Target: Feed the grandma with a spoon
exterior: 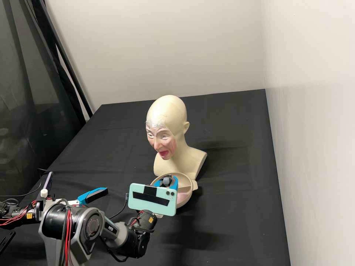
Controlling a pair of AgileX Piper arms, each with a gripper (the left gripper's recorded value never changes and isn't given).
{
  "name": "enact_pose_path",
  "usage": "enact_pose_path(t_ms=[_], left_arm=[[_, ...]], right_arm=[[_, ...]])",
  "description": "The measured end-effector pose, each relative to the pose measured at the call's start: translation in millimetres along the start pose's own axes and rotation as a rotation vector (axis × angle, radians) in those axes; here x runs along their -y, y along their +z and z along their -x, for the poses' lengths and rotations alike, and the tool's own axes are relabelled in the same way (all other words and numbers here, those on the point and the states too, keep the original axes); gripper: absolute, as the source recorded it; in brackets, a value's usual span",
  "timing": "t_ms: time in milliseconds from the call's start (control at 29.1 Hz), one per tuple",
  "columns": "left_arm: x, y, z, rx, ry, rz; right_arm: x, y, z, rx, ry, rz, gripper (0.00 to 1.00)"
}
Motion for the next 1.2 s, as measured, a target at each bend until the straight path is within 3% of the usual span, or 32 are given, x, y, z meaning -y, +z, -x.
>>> enact_pose_path(t_ms=[584,1065,1203], left_arm=[[-1.0,-3.9,0.0,-0.013,0.003,0.002],[1.2,-7.9,-1.0,-0.026,-0.005,0.004],[2.9,-8.4,-1.6,-0.027,-0.01,0.004]], right_arm=[[-21.8,-24.9,-6.6,-0.091,0.073,-0.004,0.0],[-22.5,-45.2,-16.7,-0.132,0.094,-0.025,0.0],[-19.1,-48.9,-19.4,-0.137,0.078,-0.013,0.0]])
